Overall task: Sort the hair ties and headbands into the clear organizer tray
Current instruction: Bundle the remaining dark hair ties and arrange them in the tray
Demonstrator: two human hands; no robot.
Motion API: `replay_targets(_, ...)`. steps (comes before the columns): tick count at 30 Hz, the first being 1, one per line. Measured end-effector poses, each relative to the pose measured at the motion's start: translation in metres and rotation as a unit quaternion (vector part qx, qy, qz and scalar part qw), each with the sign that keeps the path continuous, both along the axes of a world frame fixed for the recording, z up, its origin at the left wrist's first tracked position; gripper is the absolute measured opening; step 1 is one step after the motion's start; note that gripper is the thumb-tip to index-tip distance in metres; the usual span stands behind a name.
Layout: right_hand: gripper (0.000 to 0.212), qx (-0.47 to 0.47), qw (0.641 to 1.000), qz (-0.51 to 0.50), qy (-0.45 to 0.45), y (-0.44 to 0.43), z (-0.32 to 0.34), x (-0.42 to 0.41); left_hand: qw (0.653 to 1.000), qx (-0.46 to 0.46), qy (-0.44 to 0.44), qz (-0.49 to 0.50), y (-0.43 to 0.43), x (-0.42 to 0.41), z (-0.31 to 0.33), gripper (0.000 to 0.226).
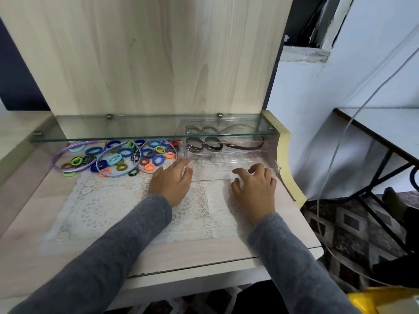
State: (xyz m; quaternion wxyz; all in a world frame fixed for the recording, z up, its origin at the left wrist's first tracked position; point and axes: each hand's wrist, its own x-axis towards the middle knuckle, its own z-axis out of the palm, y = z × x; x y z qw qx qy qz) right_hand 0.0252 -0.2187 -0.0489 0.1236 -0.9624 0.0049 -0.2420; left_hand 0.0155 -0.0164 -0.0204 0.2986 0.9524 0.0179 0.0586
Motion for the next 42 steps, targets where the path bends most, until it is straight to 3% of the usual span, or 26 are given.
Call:
replay_targets(5, 0.028, 0.059, 0.998, 0.002, 0.010, -0.010, 0.014, 0.000, 0.999, -0.050, -0.007, 0.017, -0.001, 0.002, 0.000, 0.032)
replay_targets(11, 0.036, 0.159, 0.986, -0.031, 0.028, -0.038, 0.034, 0.028, 0.996, -0.077, 0.035, 0.030, -0.005, 0.011, 0.005, 0.047)
replay_targets(14, 0.034, 0.149, 0.983, -0.055, 0.087, -0.044, 0.035, 0.034, 0.996, -0.034, 0.067, 0.037, -0.007, 0.014, 0.003, 0.051)
replay_targets(19, 0.027, 0.158, 0.982, -0.043, 0.096, -0.044, 0.031, 0.034, 0.997, 0.000, 0.075, 0.028, -0.013, 0.013, 0.002, 0.051)
replay_targets(26, 0.041, 0.142, 0.983, -0.014, 0.112, -0.048, 0.030, 0.022, 0.998, -0.025, 0.056, 0.007, -0.013, 0.008, -0.006, 0.054)
replay_targets(32, 0.032, 0.136, 0.986, -0.018, 0.097, -0.053, 0.026, 0.012, 0.998, -0.036, 0.056, -0.003, -0.015, -0.005, -0.004, 0.055)
replay_targets(42, 0.037, 0.129, 0.986, -0.027, 0.100, -0.056, 0.028, -0.007, 0.997, -0.036, 0.072, -0.018, -0.017, -0.027, 0.004, 0.055)
